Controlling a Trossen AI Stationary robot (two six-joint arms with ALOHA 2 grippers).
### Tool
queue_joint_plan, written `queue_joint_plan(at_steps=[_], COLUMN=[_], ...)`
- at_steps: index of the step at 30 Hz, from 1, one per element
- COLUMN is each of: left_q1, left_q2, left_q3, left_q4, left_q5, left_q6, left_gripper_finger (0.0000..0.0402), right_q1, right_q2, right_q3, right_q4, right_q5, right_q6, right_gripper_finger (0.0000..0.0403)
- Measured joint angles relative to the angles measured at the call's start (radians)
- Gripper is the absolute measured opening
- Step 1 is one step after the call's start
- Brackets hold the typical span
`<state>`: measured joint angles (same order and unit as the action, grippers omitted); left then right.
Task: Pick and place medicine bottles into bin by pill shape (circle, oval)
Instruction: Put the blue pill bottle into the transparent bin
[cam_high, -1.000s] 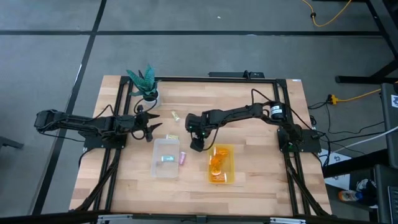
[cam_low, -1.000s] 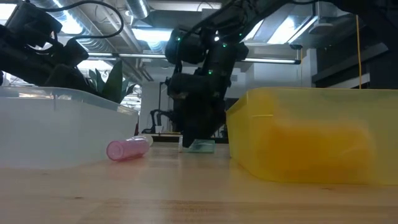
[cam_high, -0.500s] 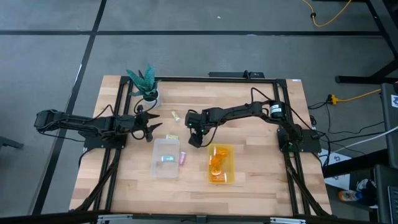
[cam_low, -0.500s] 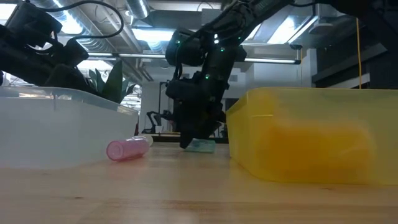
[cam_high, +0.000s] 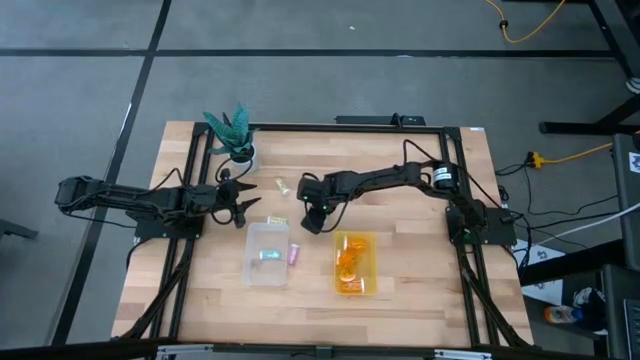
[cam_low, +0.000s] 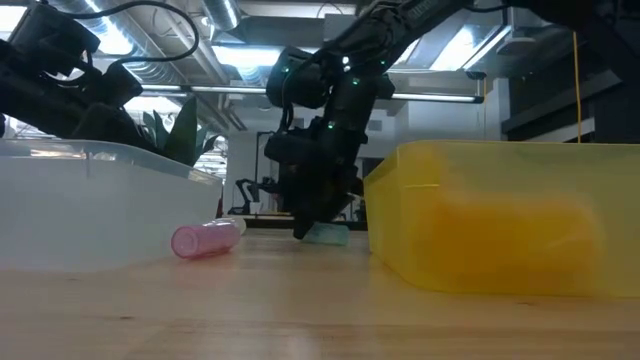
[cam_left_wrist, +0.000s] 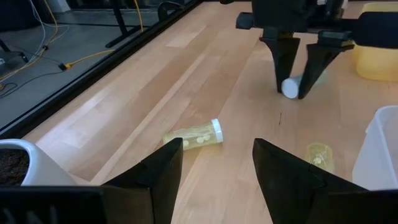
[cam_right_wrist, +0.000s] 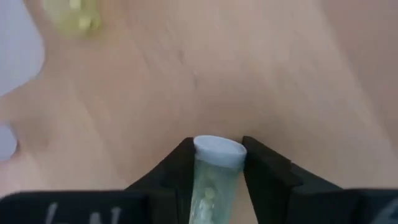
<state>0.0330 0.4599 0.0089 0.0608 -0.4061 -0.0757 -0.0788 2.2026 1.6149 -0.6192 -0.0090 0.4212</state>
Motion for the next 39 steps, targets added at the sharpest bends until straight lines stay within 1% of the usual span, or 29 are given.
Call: queue_joint_plan(at_steps=[6,10,12,14,17,23,25,26,28,32,36,39], left_q1=[0.000,0.000,0.000,0.000,0.000,0.000,0.000,0.000,0.000,0.000,0.000,0.000], left_q2=[0.000,0.000,0.000,0.000,0.000,0.000,0.000,0.000,0.000,0.000,0.000,0.000], left_q3=[0.000,0.000,0.000,0.000,0.000,0.000,0.000,0.000,0.000,0.000,0.000,0.000], left_q4=[0.000,0.000,0.000,0.000,0.000,0.000,0.000,0.000,0.000,0.000,0.000,0.000], left_q5=[0.000,0.000,0.000,0.000,0.000,0.000,0.000,0.000,0.000,0.000,0.000,0.000], left_q6=[0.000,0.000,0.000,0.000,0.000,0.000,0.000,0.000,0.000,0.000,0.000,0.000], left_gripper_finger=[0.0190,0.0190,0.0190,0.0190,0.0190,0.0190,0.0190,0.0190,0.0190,0.0190,0.0190,0.0190], right_q1=[0.000,0.000,0.000,0.002,0.008,0.032,0.041,0.047,0.061,0.088,0.113,0.129], right_q2=[0.002,0.001,0.000,0.000,-0.002,-0.002,-0.002,-0.002,-0.002,-0.001,0.030,0.054], right_q3=[0.126,0.242,0.300,0.346,0.393,0.412,0.412,0.412,0.413,0.412,0.413,0.411], right_q4=[-0.025,-0.025,-0.023,-0.004,0.045,0.208,0.268,0.294,0.330,0.377,0.455,0.463], right_q5=[0.111,0.220,0.244,0.234,0.122,-0.255,-0.352,-0.383,-0.401,-0.401,-0.404,-0.391], right_q6=[-0.066,-0.151,-0.196,-0.238,-0.304,-0.399,-0.420,-0.429,-0.451,-0.483,-0.483,-0.480], right_gripper_finger=[0.0120,0.0119,0.0120,0.0120,0.0121,0.0121,0.0121,0.0121,0.0121,0.0122,0.0122,0.0122])
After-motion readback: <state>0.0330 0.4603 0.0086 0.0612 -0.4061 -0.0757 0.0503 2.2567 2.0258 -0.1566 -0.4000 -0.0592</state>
